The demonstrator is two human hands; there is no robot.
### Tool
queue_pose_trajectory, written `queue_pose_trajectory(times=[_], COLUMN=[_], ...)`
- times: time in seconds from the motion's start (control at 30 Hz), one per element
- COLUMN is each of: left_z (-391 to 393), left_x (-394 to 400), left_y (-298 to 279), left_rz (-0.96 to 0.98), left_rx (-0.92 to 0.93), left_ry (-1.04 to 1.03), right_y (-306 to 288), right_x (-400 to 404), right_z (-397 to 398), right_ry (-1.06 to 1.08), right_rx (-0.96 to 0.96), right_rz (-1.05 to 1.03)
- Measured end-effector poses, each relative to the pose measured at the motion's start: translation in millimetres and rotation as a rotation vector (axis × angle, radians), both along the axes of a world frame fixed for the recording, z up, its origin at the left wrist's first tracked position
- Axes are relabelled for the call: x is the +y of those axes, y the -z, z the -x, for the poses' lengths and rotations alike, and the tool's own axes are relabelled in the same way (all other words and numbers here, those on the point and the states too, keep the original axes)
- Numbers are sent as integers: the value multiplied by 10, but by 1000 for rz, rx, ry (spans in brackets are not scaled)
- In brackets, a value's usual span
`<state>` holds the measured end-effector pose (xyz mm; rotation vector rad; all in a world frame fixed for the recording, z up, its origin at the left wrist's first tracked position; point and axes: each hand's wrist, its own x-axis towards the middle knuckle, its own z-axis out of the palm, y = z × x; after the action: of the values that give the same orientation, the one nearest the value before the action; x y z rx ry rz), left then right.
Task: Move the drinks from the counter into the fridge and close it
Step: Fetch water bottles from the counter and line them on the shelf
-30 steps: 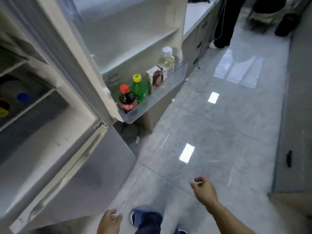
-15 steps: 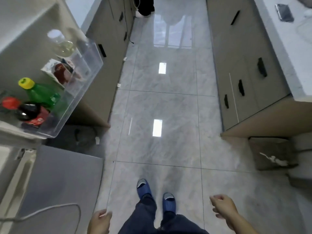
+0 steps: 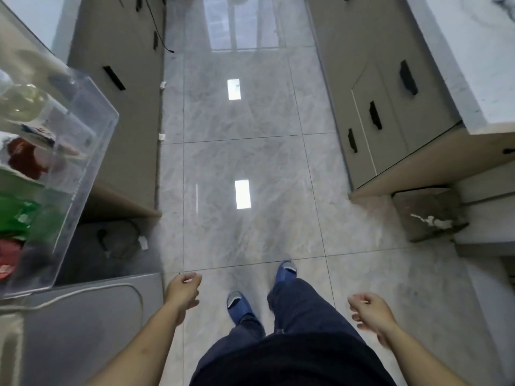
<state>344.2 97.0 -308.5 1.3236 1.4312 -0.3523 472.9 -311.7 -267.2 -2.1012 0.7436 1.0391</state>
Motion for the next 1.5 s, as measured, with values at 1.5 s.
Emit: queue_pose_trajectory(times=[1.5], left_z=[-5243], left_x=[2576], left_y=[-320], left_rz=[-102], left_rx=[-71], left_ry=[-405], right_y=[101], right_x=[4043], right_z=[-7191], right_ry=[-644], right_rx=[26], right_rz=[-59])
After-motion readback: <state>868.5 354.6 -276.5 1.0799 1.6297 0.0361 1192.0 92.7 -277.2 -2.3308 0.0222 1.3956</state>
